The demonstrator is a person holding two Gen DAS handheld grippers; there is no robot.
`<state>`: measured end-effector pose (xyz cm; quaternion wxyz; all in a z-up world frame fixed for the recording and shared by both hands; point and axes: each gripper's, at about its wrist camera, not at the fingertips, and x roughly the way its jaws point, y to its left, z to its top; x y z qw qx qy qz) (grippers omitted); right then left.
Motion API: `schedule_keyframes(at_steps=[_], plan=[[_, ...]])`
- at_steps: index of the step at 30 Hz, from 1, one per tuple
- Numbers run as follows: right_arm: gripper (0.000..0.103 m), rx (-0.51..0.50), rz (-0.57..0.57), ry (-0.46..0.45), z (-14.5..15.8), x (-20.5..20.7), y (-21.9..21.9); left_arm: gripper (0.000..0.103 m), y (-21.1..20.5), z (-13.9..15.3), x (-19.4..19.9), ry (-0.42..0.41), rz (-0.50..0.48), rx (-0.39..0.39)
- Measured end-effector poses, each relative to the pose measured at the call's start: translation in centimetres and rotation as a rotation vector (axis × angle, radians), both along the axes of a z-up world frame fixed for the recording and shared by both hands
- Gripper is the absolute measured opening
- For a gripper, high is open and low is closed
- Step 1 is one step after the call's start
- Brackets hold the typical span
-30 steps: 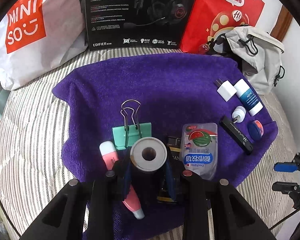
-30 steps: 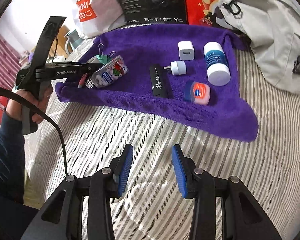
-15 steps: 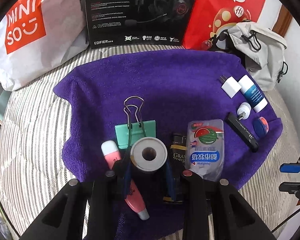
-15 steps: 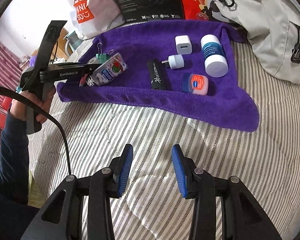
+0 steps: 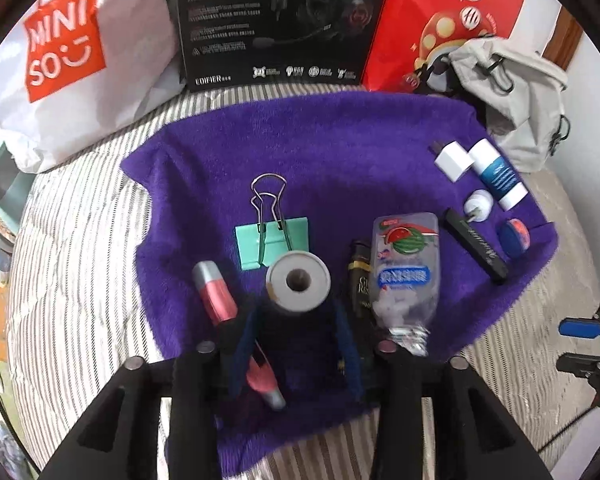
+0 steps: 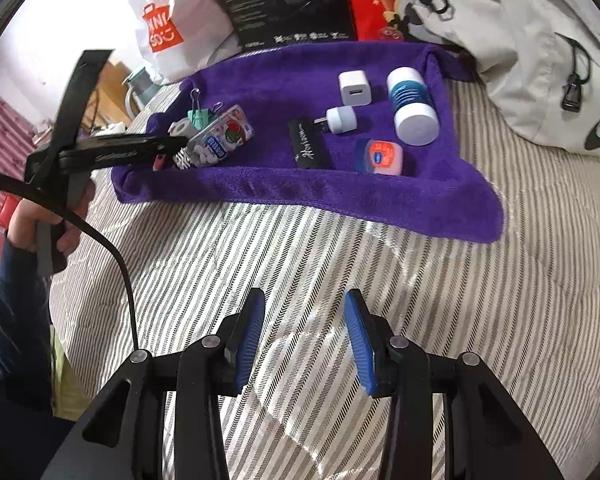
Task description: Organize rigid objects
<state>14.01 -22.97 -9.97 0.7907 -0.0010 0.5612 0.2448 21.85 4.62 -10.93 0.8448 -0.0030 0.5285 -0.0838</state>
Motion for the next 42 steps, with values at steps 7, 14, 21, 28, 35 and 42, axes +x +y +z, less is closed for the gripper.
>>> schedule_keyframes(at_steps=[7,14,21,28,35,42], plan=[[0.077,-0.018,-0.091,-0.079,2.4,-1.5,-0.7,0.085,-0.7,3.8,-4.8,-0.092,0.026,0.051],[0.092,-0.027,-0.146,-0.100,3.4,-3.4,-0.7,0.093,-0.4,5.9,-9.3,-0.135,0.060,0.006],[0.103,-0.061,-0.289,-0.215,5.5,-5.9,-1.1,0.103,-0.5,6.2,-12.5,-0.131,0.173,-0.016],[0.103,-0.087,-0.366,-0.309,8.0,-7.5,-0.9,0.103,-2.3,7.8,-16.2,-0.179,0.224,-0.003],[0.103,-0.083,-0.370,-0.297,8.0,-7.9,-0.5,0.103,-4.3,8.8,-17.6,-0.225,0.212,-0.003],[0.103,-0.117,-0.363,-0.309,8.1,-8.7,0.7,0.103,-5.5,8.1,-18.4,-0.225,0.237,0.053]])
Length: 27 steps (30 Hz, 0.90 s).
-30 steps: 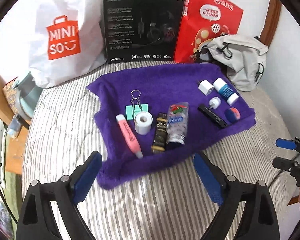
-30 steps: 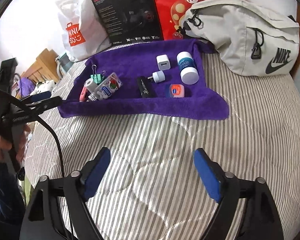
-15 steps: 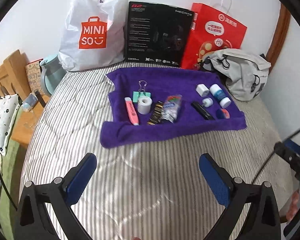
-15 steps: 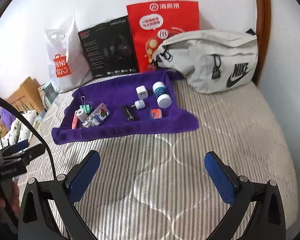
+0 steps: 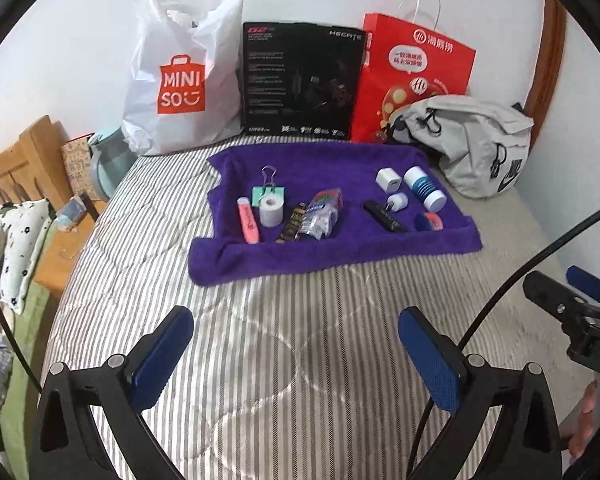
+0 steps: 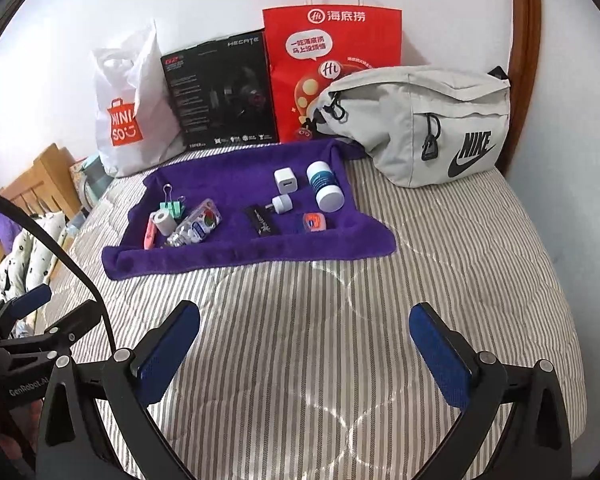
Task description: Organize rigid objects
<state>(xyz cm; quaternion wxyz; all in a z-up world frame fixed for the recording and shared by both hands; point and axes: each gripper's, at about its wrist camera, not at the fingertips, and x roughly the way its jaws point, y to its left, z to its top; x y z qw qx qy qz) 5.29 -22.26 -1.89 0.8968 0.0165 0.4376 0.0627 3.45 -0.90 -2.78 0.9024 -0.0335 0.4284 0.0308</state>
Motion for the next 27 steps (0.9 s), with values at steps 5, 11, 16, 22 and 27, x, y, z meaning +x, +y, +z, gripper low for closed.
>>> schedule_keyframes(at_steps=[5,11,16,22,27], plan=[[0.103,-0.036,0.020,0.008,-0.3,-1.0,0.9,0.103,0.6,-0.4,-1.3,-0.005,0.000,-0.029],[0.103,-0.075,0.023,0.001,-0.3,-1.7,1.5,0.103,1.0,0.0,-2.0,-0.012,0.006,-0.031],[0.103,-0.082,0.017,0.011,-0.4,-1.8,1.3,0.103,1.4,0.1,-2.5,-0.010,0.022,-0.026],[0.103,-0.079,0.016,0.016,-0.5,-1.9,1.0,0.103,1.1,-0.2,-2.7,0.002,0.014,-0.015],[0.103,-0.067,0.020,0.018,-0.5,-1.8,0.8,0.103,0.7,-0.2,-2.6,0.008,0.007,0.004]])
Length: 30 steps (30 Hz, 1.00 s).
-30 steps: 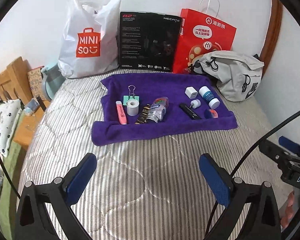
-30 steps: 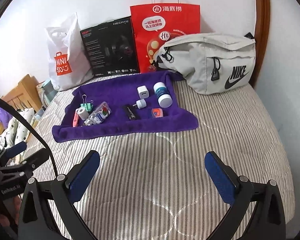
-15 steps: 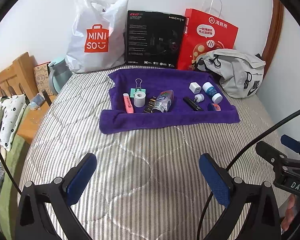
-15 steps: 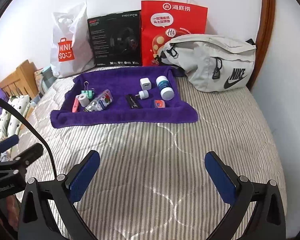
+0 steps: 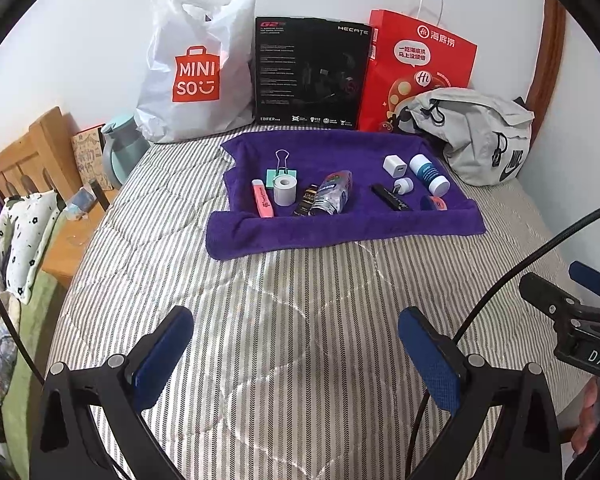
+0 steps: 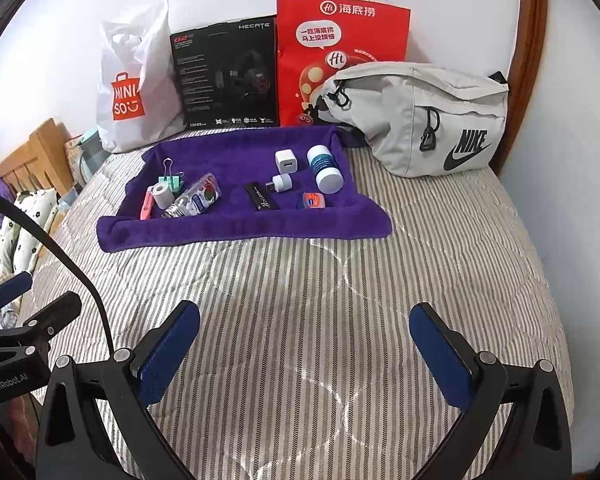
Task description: Organize rigid objects
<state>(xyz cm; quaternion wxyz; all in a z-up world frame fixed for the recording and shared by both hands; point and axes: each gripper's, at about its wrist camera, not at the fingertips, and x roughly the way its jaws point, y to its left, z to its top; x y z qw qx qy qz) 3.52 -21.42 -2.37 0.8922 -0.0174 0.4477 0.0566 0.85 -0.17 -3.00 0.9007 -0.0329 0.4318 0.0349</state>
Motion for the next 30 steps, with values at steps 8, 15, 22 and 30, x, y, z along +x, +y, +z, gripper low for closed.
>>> schedule_keyframes(at_steps=[8,15,22,30], plan=[[0.103,0.000,0.001,0.001,-0.04,-0.02,-0.03,0.103,-0.32,-0.12,0.09,0.008,-0.005,0.017],[0.103,-0.001,-0.008,0.002,-0.03,0.02,-0.23,0.103,-0.37,-0.02,0.08,0.008,-0.006,0.021],[0.103,0.006,-0.011,0.000,0.11,0.04,-0.35,0.103,-0.39,-0.05,0.08,0.010,-0.006,0.026],[0.103,0.002,-0.008,0.003,0.03,0.00,-0.33,0.103,-0.37,-0.07,0.07,0.011,-0.005,0.027]])
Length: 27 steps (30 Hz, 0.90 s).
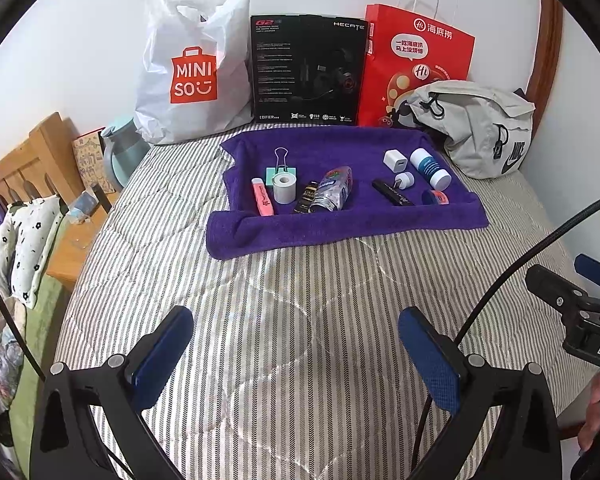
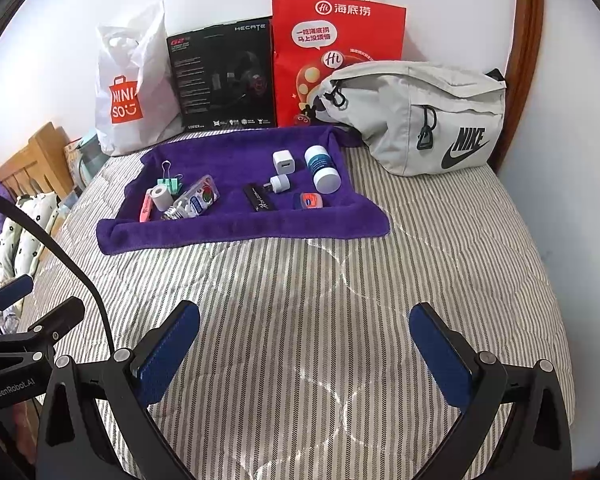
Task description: Organize rigid objects
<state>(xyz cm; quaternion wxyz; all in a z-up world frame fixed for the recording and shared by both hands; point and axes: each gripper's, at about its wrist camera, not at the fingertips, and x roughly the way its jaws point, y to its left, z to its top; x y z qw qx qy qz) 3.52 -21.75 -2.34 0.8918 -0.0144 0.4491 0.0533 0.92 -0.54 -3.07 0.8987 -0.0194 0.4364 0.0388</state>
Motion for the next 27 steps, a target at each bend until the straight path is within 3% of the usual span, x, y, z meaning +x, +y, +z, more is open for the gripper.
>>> schedule_keyframes(at_steps=[27], plan=[[0.103,-0.009,0.013,0.009,-0.31,-0.08,0.37,0.103,0.29,-0.28,-0.13,0.003,-0.007,-0.001]])
